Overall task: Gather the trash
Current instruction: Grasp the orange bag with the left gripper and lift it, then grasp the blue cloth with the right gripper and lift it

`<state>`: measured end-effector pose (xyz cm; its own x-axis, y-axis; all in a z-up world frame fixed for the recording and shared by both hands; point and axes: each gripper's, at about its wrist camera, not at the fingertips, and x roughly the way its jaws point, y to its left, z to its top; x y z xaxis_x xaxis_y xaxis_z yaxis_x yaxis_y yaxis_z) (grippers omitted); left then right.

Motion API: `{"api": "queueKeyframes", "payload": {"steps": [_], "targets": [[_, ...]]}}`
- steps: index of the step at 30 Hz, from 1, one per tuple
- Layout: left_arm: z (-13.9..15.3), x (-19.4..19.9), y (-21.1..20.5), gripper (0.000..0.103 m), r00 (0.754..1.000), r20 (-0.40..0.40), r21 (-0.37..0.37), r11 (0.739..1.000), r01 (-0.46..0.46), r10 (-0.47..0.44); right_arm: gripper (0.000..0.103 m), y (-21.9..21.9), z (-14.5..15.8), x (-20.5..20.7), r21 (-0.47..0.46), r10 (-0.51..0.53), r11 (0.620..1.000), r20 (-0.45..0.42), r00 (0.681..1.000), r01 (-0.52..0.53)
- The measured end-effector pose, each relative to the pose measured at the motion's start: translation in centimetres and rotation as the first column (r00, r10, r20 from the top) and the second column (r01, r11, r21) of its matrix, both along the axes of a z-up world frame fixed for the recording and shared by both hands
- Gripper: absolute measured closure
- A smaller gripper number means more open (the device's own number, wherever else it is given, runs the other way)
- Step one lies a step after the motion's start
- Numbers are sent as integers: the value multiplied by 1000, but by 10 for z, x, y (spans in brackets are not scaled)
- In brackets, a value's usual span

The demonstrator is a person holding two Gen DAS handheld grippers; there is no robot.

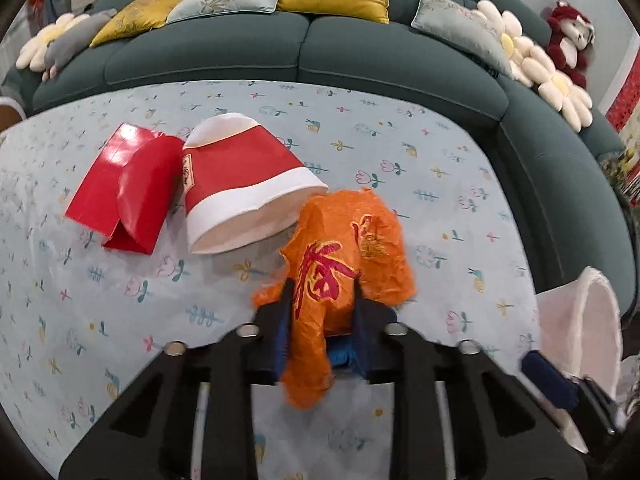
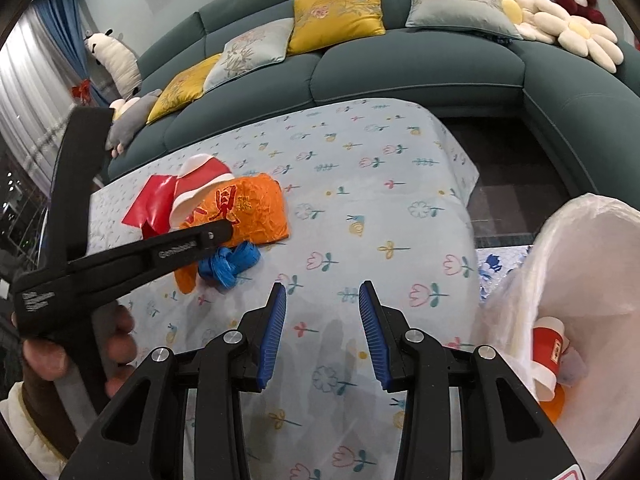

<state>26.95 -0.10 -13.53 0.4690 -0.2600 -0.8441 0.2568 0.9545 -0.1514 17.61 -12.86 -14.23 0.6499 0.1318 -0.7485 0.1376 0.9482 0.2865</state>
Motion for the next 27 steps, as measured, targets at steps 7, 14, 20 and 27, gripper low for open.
{"api": "queueKeyframes", "payload": {"steps": [7, 14, 20, 27], "targets": [[9, -31, 37, 85, 997, -55, -105, 993, -58, 53, 65, 19, -2, -3, 0, 43, 999, -7, 999, -43], [25, -48, 70, 85, 988, -18, -86, 984, -156, 155, 65, 37, 1, -1, 11, 81, 997, -7, 997, -81], [30, -45, 90, 85, 982, 3, -68, 980, -187, 188, 65, 56, -1, 21, 42, 105, 994, -15, 994, -105], [26, -44, 100, 85, 982, 12, -48, 981, -188, 188, 65, 71, -14, 42, 61, 103, 993, -43, 994, -100]]}}
